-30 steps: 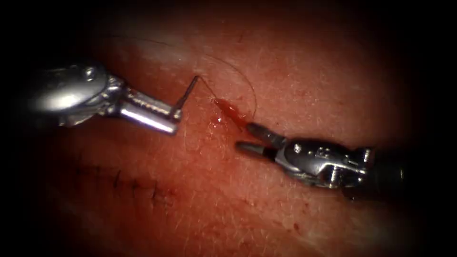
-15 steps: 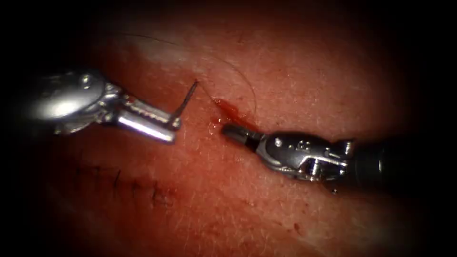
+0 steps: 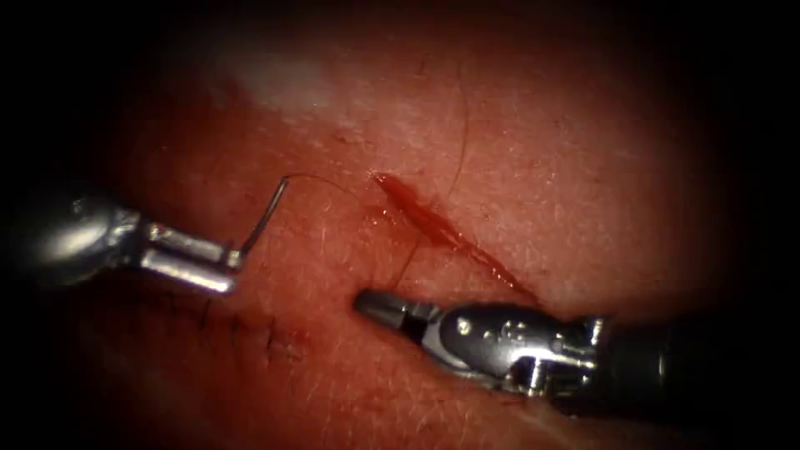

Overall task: Wound Closure
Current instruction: Use the right gripper to pull the suture through the skin

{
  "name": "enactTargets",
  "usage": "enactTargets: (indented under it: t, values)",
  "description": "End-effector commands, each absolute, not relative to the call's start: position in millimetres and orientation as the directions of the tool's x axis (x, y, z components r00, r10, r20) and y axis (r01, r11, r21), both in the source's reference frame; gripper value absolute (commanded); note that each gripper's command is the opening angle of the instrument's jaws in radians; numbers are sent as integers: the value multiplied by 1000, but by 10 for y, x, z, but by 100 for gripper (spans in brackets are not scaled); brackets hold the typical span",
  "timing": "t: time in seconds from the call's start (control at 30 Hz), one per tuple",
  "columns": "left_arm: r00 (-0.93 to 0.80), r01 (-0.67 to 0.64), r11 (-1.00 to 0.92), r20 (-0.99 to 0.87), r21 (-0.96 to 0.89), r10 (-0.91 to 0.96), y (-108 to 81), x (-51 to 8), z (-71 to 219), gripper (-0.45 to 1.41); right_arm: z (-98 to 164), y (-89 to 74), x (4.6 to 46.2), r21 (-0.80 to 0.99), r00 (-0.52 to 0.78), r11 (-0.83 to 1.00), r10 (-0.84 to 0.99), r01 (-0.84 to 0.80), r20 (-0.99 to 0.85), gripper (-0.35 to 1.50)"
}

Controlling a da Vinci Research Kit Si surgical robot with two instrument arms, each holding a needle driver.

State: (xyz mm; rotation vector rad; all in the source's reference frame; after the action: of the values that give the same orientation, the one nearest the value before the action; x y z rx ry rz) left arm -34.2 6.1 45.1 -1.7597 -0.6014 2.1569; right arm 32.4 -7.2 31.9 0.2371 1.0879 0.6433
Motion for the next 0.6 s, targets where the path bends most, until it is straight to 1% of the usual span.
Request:
enactTargets:
  t: [0.03, 0.2, 0.23, 0.3, 0.33, 0.37, 0.43, 0.5, 0.6]
  values:
    - [-205, 27, -870, -854, -492, 477, 55, -347, 461, -45, 310, -89, 339, 490, 305, 797, 593, -353, -745, -35]
    - [-196, -2, -875, -857, -485, 476, 53, -350, 474, -45, 293, -91, 352, 500, 290, 798, 593, -338, -751, -35]
    - [-195, -7, -875, -857, -485, 477, 55, -351, 476, -45, 293, -89, 352, 492, 284, 794, 594, -355, -753, -23]
    - [-195, -27, -875, -856, -484, 480, 58, -349, 476, -45, 296, -84, 350, 474, 275, 792, 589, -384, -760, 41]
    - [-193, -30, -874, -855, -485, 481, 58, -348, 476, -45, 298, -82, 348, 463, 276, 792, 584, -397, -763, 79]
    - [-190, -38, -874, -855, -485, 483, 59, -346, 476, -45, 300, -80, 346, 459, 275, 790, 584, -406, -764, 96]
    - [-184, -75, -875, -855, -479, 484, 62, -334, 474, -45, 305, -73, 334, 433, 285, 795, 571, -425, -769, 116]
    - [-181, -110, -872, -853, -478, 490, 64, -316, 474, -45, 308, -69, 318, 404, 300, 805, 553, -435, -778, 118]
    - [-195, -134, -870, -848, -474, 492, 65, -296, 476, -45, 310, -66, 304, 373, 317, 822, 524, -430, -791, 115]
